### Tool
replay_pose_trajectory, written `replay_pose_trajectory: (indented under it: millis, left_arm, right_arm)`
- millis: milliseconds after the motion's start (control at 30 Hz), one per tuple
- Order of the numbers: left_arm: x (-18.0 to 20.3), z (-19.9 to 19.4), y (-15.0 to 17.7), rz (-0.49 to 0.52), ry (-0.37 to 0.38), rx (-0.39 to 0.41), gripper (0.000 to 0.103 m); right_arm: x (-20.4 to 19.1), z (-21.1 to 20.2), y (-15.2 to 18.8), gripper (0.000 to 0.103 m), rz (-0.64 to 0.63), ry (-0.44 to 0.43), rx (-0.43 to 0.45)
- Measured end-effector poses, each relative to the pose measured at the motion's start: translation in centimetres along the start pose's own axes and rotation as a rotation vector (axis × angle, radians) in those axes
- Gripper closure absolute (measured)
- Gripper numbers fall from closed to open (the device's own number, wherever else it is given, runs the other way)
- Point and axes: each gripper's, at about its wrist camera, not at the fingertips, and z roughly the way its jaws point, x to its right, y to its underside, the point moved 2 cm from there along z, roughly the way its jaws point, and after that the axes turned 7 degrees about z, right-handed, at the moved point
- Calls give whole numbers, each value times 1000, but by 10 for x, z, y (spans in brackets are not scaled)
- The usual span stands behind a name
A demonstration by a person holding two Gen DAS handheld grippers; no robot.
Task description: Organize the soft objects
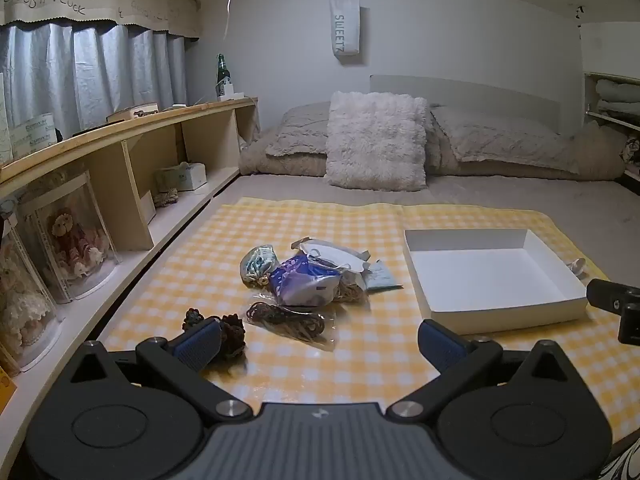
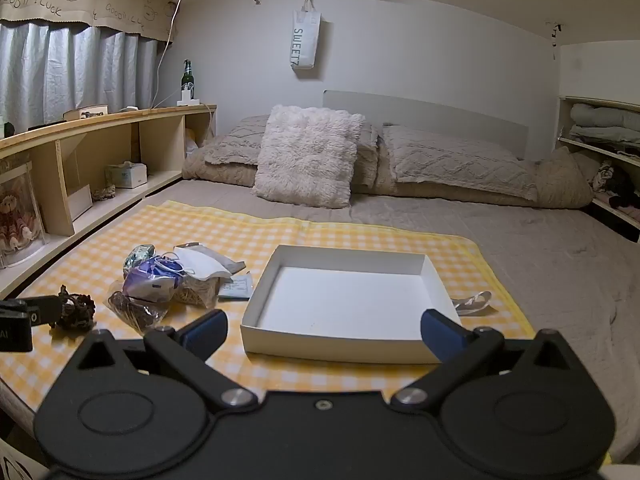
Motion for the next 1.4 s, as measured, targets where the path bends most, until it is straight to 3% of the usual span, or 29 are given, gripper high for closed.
replay_pose_trajectory:
  millis: [1400]
  left_arm:
    - [0, 0, 0, -3, -4, 3, 0]
  right_arm:
    - [-1, 0, 1, 0, -9, 4, -4]
